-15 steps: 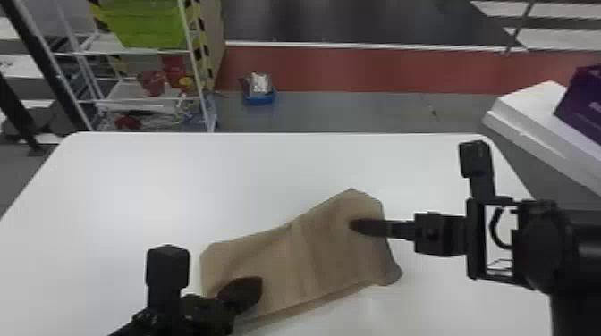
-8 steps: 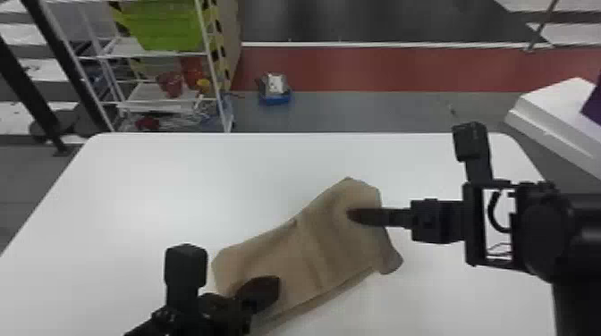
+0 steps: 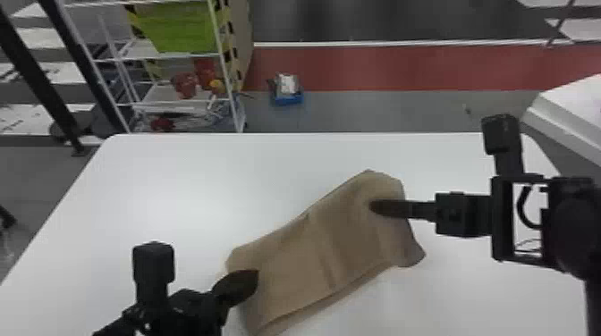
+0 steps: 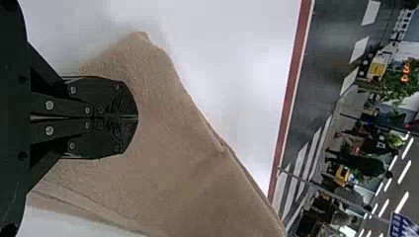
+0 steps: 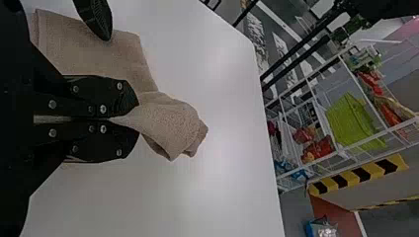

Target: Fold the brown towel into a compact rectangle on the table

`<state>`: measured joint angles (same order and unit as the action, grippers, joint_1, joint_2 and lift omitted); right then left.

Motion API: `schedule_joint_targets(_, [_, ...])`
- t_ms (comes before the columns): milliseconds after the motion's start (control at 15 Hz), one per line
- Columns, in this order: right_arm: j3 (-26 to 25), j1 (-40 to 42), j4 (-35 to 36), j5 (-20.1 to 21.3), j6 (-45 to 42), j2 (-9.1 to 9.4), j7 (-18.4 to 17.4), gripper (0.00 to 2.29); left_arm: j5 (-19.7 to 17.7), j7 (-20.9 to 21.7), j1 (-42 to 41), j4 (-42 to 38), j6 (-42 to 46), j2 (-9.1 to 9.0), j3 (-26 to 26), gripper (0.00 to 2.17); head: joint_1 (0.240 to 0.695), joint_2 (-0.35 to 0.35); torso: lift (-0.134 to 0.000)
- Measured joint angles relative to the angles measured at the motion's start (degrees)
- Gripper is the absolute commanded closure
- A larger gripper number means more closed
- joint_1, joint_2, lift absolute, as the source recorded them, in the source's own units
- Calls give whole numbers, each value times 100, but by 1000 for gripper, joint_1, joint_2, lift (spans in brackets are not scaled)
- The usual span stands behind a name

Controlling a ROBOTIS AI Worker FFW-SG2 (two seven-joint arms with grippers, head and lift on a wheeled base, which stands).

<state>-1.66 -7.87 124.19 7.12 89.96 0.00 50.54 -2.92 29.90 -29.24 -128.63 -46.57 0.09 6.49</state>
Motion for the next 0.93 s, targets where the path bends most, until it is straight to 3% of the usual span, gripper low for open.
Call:
schedule_joint_targets(533, [371, -34, 271, -18, 0, 0, -54, 1298, 161, 95, -33, 266, 86, 0, 158, 1825, 695, 155, -124])
schedule_joint_targets(933, [1088, -242, -352, 240, 0, 0, -352, 1298, 156, 130, -46, 217, 108, 0, -43, 1825, 695, 166, -124])
